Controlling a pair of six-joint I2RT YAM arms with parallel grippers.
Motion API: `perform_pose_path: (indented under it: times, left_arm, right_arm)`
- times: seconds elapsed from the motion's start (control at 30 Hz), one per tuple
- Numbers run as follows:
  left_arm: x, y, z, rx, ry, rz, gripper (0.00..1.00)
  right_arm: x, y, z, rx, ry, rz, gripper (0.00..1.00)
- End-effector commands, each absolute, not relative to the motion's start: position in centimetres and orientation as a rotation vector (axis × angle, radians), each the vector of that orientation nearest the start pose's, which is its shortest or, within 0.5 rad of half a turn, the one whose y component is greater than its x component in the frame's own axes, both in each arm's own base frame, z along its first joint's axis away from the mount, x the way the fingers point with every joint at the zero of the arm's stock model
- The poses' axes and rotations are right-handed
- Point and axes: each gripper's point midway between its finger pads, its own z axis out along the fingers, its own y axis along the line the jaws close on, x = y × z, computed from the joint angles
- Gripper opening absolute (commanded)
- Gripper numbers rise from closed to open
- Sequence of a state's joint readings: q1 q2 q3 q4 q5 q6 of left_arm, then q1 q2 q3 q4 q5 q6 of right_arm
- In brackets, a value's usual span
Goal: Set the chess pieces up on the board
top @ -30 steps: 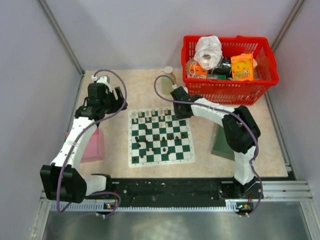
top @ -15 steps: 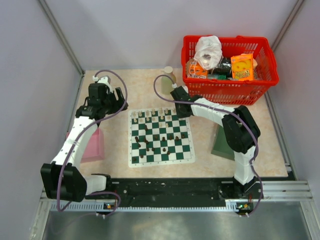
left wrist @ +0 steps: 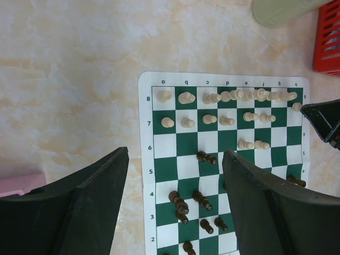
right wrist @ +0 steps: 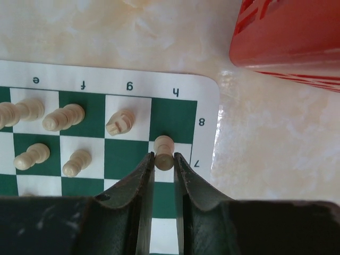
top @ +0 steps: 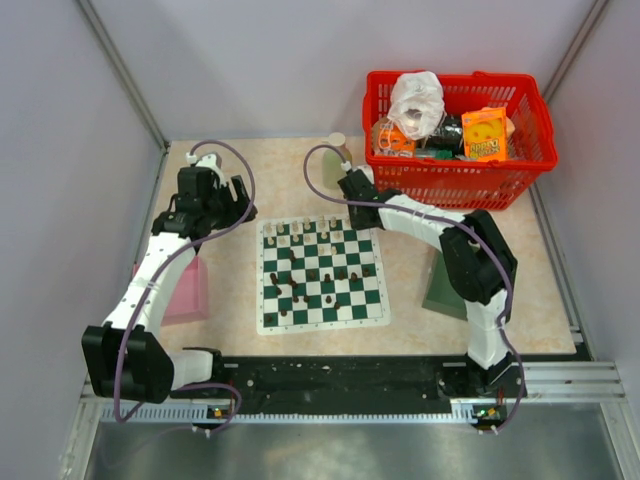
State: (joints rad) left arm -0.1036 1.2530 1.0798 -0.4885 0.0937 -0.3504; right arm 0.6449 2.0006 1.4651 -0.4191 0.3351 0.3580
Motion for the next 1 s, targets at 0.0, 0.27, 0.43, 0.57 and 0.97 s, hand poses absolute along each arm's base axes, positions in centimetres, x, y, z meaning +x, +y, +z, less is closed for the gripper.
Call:
perform_pose_path:
  times: [0.0,0.27,0.43,0.57,0.97]
  left_arm:
    - [36.3,-7.0,20.4,-0.228,2.2,-0.381,0.76]
    - [36.4,-7.1,20.1,-0.23,2.212,-0.39,0.76]
    - [36.5,-7.2,19.9,-0.23,2.216,-0.391,0.76]
    - [36.5,-7.2,19.8,-0.228,2.221,-0.391,0.76]
    - [36.6,-7.4,19.6,-0.224,2.23,-0.4,0.76]
  right_arm:
    - [44.3,25.0,7.9,-0.135,2.338,-0.015,0.19]
    - [44.7,24.8,7.6,-0.122,2.331,-0.036,0.19]
    - [45.1,24.6,7.2,-0.114,2.335,-0.036,0.19]
    - [45.3,24.6,7.2,-0.118,2.335,-0.034,0.19]
    - [45.3,24.8,7.2,-0.147,2.346,-0.025,0.3]
